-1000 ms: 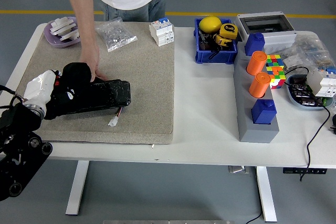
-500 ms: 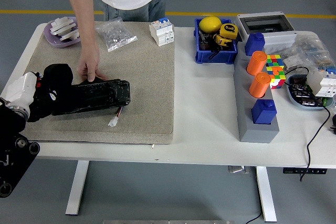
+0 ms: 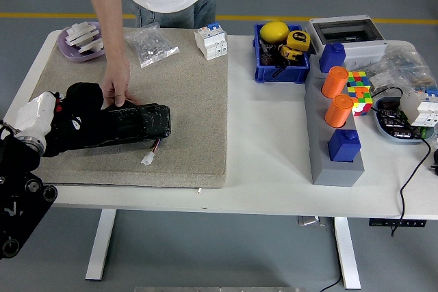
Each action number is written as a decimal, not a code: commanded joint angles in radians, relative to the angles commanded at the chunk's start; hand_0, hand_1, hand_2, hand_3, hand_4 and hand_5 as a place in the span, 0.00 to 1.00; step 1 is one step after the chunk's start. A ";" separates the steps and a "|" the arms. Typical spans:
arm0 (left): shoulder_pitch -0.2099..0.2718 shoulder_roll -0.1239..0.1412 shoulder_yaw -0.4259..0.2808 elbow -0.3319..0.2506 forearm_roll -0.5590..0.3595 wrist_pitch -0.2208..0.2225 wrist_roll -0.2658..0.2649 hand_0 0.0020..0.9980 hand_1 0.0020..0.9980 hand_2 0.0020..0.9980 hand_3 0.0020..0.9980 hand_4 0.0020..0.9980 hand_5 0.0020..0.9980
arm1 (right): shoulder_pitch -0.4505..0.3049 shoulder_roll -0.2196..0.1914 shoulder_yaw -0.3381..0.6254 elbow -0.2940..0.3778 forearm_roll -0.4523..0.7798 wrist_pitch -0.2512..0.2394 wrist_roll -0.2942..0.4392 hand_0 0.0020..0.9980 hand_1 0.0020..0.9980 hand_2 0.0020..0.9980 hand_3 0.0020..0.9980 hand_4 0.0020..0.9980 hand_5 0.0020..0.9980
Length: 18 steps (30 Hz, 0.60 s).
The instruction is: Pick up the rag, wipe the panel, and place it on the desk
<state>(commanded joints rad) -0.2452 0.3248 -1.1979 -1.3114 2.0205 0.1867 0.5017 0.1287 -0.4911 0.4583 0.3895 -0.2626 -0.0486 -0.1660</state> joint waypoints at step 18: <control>-0.091 0.015 0.252 -0.057 -0.043 -0.012 0.016 0.22 0.19 0.53 0.54 0.31 0.00 | 0.006 -0.004 -0.008 0.000 0.005 0.008 -0.005 0.74 0.51 0.65 0.60 1.00 0.60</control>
<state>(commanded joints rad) -0.3365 0.3399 -0.9461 -1.3689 1.9778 0.1744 0.5174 0.1343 -0.4950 0.4504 0.3894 -0.2575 -0.0403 -0.1709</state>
